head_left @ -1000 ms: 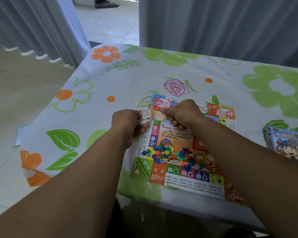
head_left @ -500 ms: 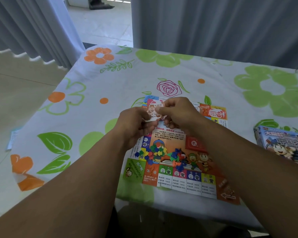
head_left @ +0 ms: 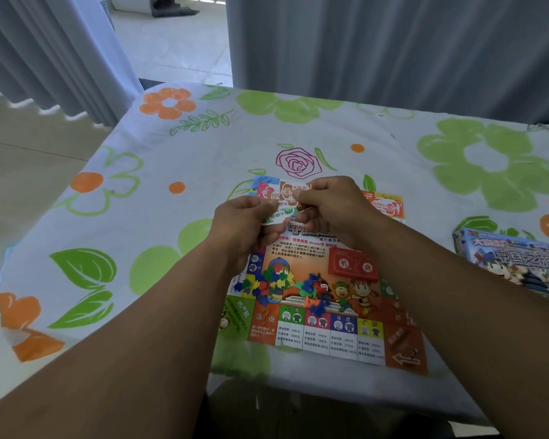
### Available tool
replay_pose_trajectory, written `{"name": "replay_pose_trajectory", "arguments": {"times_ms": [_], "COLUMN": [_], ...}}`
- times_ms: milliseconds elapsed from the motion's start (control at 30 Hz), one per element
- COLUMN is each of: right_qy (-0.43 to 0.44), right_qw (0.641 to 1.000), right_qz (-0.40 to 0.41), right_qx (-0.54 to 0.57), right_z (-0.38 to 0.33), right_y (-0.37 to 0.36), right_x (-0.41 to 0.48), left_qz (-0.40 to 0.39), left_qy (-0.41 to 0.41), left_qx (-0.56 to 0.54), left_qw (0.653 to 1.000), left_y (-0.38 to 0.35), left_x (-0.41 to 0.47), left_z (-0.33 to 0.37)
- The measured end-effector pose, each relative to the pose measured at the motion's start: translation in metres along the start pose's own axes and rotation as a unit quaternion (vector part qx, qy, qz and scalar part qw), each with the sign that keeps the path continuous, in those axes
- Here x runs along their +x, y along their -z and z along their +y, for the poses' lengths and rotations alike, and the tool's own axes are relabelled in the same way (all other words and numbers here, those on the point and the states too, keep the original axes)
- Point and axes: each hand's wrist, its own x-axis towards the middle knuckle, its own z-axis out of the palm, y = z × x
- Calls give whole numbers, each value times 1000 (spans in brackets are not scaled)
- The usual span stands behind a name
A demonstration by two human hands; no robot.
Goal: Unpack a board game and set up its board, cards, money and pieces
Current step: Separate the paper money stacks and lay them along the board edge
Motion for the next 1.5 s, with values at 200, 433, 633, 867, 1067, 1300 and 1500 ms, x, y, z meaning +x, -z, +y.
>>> {"name": "replay_pose_trajectory", "arguments": {"times_ms": [200,433,633,867,1067,1300,1500], "right_qy": [6,-26,-64,-72,-57,4,15], "right_qw": [999,995,983,977,962,971,989], "right_qz": [19,95,167,189,232,179,-29], "right_qx": [-46,-12,-35,-73,-133,-160,-145], "right_z": [4,1,4,8,14,4,-4], "right_y": [12,43,64,68,72,61,39], "right_x": [1,8,9,17,25,17,-4], "left_qz": [-8,-7,-10,-5,-5,-8,-10], "left_qy": [-1,-19,-15,-8,-2,-4,-3], "left_qx": [-1,-1,3,5,6,7,-4], "left_qw": [1000,1000,1000,1000,1000,1000,1000], "left_y": [-8,-18,-23,-27,-28,-30,-30], "left_x": [4,6,9,12,12,9,6], "left_z": [-2,-9,-12,-14,-14,-13,-9]}}
